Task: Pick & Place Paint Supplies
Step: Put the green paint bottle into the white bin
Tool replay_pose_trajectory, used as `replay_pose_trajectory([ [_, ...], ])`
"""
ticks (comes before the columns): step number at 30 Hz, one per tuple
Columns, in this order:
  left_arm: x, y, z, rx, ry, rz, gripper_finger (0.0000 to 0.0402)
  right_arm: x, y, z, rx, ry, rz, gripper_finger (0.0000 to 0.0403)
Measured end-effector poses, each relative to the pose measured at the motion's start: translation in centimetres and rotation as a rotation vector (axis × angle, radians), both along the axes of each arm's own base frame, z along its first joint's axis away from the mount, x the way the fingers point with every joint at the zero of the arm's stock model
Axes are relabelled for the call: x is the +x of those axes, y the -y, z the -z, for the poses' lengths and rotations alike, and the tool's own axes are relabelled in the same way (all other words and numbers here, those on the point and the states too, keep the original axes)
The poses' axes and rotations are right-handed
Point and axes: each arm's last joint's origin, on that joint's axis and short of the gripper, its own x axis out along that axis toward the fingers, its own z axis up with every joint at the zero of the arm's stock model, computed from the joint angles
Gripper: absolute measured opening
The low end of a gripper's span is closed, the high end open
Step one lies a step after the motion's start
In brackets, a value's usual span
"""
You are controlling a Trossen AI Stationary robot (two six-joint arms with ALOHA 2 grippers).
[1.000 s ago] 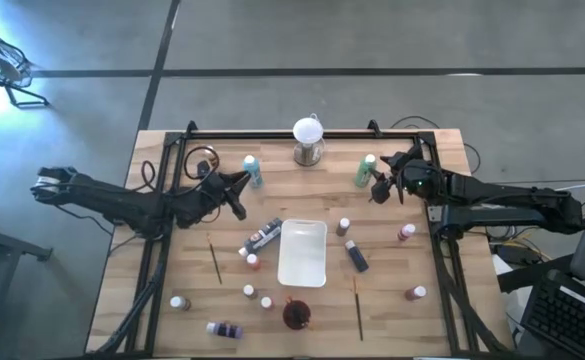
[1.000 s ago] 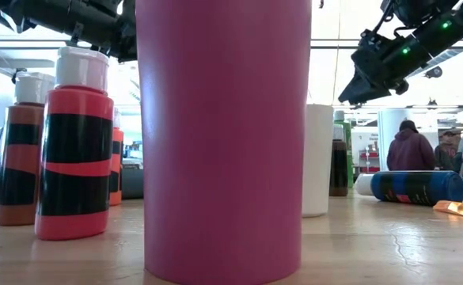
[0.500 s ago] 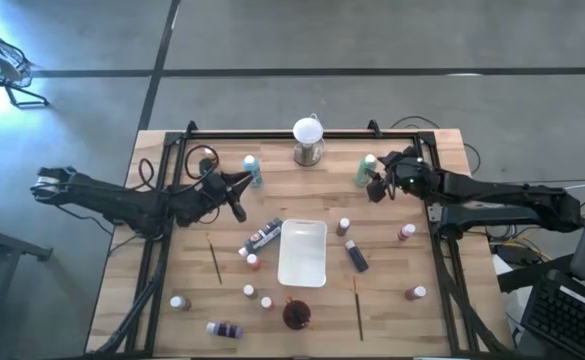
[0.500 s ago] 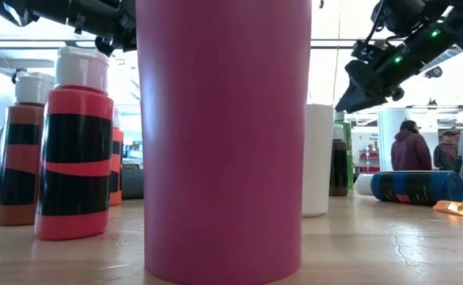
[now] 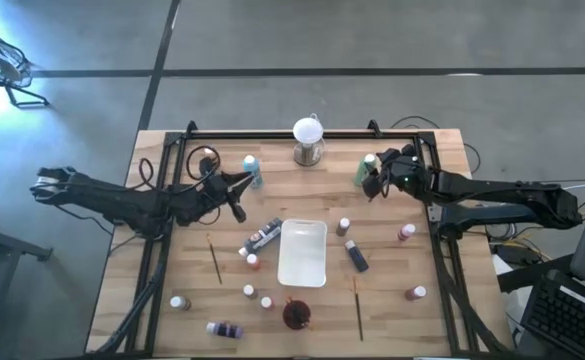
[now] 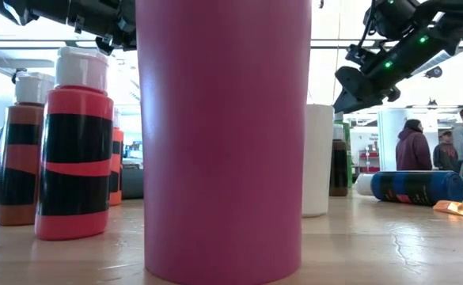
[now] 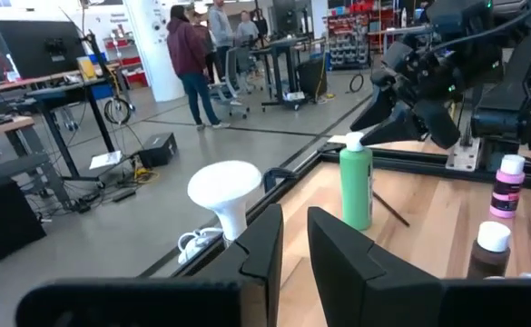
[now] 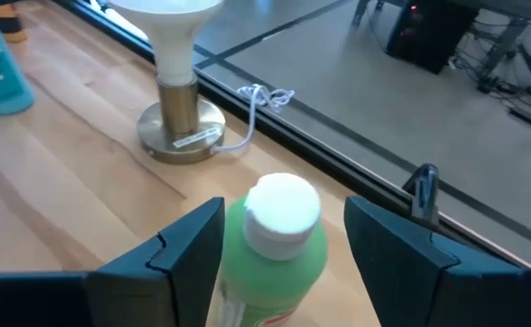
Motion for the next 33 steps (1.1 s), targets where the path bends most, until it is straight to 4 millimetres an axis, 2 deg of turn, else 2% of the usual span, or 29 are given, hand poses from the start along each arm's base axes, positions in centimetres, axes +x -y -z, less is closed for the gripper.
replay_pose_trajectory([
  [9,0.0,0.0,-0.7,0.018,0.007,0.006,0.0061,0.2,0.2,0.4,0.01,-0.015,0.019,0.0235],
  [18,0.1,0.0,-0.9,0.054,-0.006,0.017,0.0061,1.6,0.9,1.5,-0.017,-0.042,0.054,0.0254],
  [26,0.1,0.0,-0.8,0.068,-0.022,0.018,0.0061,1.8,0.9,1.7,-0.016,-0.049,0.055,0.0211],
  [33,0.1,0.0,-0.7,0.061,-0.023,0.018,0.0061,1.3,0.8,1.2,-0.021,-0.026,0.054,0.0142],
])
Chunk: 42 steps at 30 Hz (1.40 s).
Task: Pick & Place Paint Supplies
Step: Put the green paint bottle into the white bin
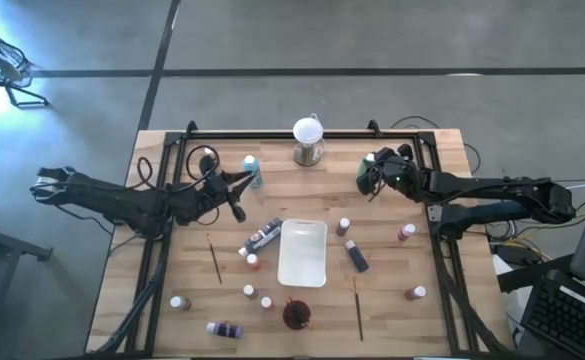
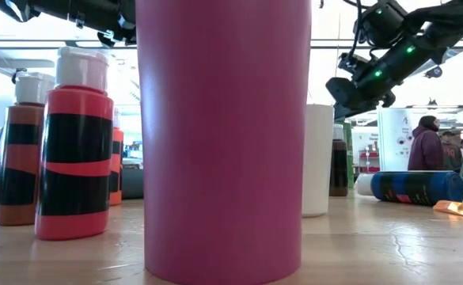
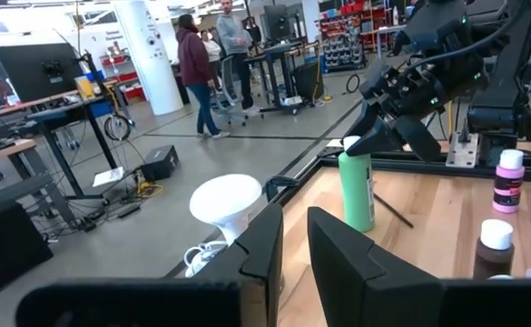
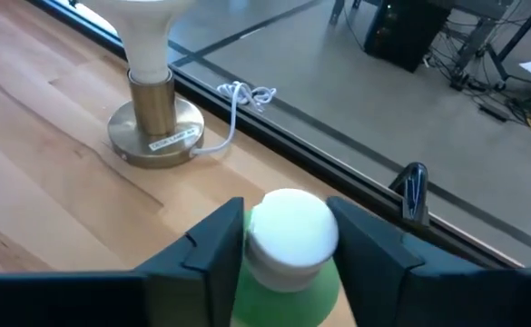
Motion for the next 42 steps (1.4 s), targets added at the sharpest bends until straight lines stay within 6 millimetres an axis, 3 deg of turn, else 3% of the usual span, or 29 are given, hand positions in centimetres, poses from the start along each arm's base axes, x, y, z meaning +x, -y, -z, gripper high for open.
replay_pose_trajectory([
  [3,0.0,0.0,0.0,-0.004,0.002,0.002,0.0061,-0.1,-0.1,-0.1,-0.004,-0.003,-0.012,0.0115],
  [20,0.0,0.0,0.1,-0.004,0.0,0.002,0.0061,0.0,-0.1,-0.6,0.013,0.013,-0.053,0.0115],
  [28,0.0,0.0,0.1,0.004,-0.003,-0.002,0.0061,0.6,-0.1,-5.1,0.014,0.021,-0.129,0.0115],
  [31,0.0,0.0,0.1,0.005,-0.004,-0.002,0.0061,0.8,-0.1,-7.7,0.017,0.042,-0.163,0.0115],
  [42,0.0,0.0,0.1,0.011,-0.011,-0.002,0.0061,1.1,-2.0,-14.5,0.083,0.137,-0.474,0.0115],
])
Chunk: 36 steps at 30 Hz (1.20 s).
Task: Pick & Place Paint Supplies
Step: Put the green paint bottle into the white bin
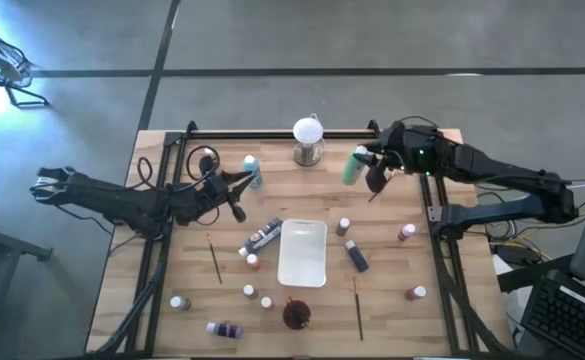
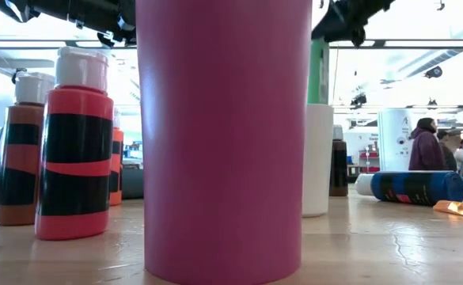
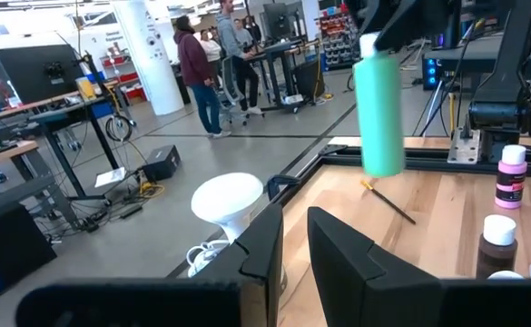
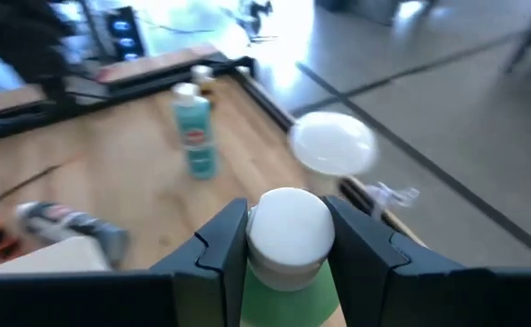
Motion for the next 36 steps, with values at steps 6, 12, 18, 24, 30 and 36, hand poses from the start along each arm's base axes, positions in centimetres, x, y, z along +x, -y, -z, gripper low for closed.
replay_pose_trajectory([
  [6,0.0,0.0,-0.1,0.015,-0.006,0.0,0.0061,0.4,-2.5,-2.2,-0.026,0.046,-0.13,0.0115],
  [12,0.0,0.0,-0.1,0.011,-0.003,0.0,0.0061,1.6,-4.7,-2.7,-0.029,0.062,-0.242,0.0115],
  [18,0.0,0.0,0.0,0.007,-0.004,0.0,0.0061,4.2,-6.7,-1.8,-0.033,0.024,-0.329,0.0115],
  [24,0.0,0.0,0.1,-0.002,-0.01,0.001,0.0061,6.3,-8.7,-0.3,-0.063,0.017,-0.399,0.0115],
  [30,0.0,0.0,0.1,-0.007,-0.013,0.001,0.0061,7.3,-10.6,1.1,-0.081,-0.026,-0.403,0.0115],
  [36,0.0,0.0,0.1,-0.015,-0.006,0.001,0.0061,9.2,-12.2,2.9,-0.102,-0.048,-0.415,0.0115],
])
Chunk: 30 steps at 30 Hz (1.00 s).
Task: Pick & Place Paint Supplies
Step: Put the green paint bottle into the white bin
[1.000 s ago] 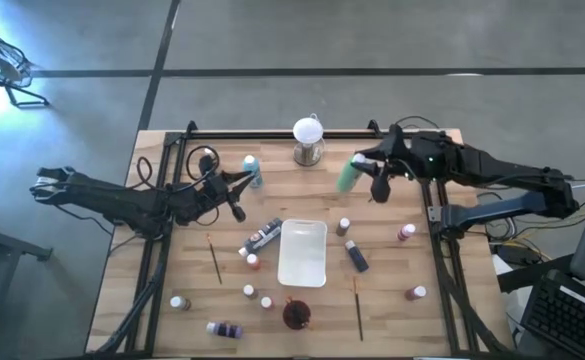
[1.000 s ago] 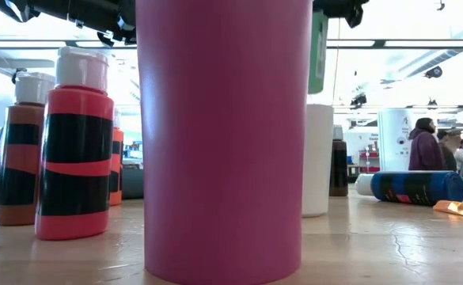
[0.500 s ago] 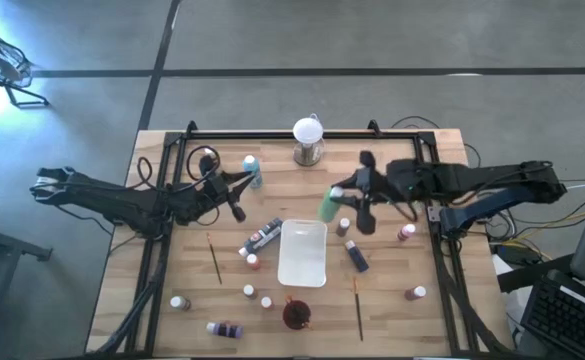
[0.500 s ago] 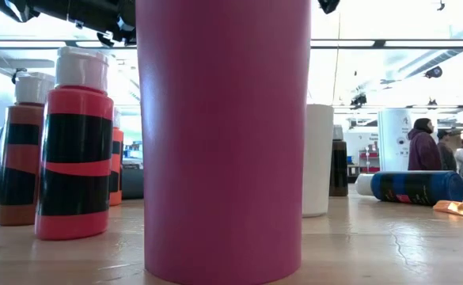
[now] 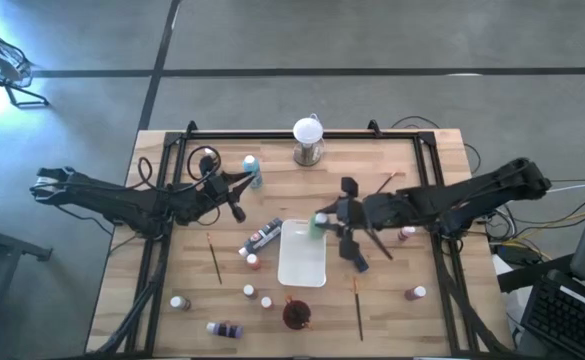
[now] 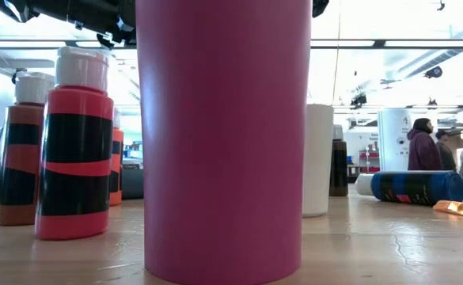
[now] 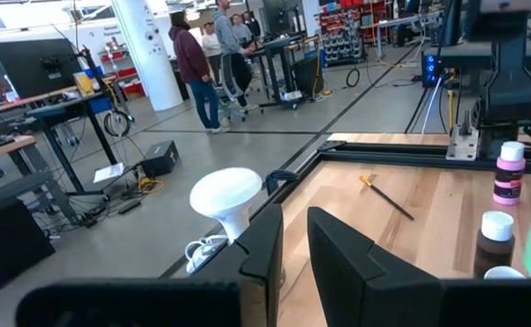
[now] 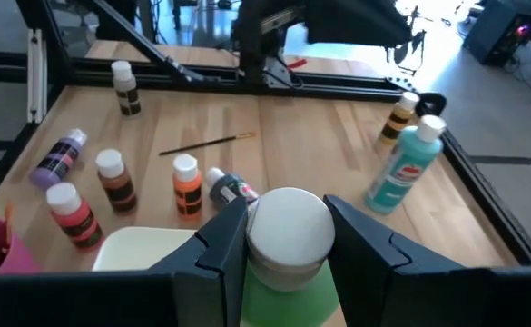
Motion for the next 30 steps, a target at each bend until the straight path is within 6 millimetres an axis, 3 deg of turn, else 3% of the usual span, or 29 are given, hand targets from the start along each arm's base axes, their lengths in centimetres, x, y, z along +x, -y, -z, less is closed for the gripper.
replay_pose_trajectory([
  [7,0.0,0.0,0.0,-0.001,-0.001,0.0,0.0061,1.8,-0.6,2.5,0.002,-0.058,0.005,0.0115],
  [11,0.0,0.0,0.0,-0.001,0.0,0.0,0.0061,2.2,-0.7,2.9,0.004,-0.056,0.005,0.0115],
  [30,0.0,0.0,0.0,-0.01,0.007,0.0,0.006,1.2,0.4,7.4,0.033,-0.009,0.03,0.0115],
])
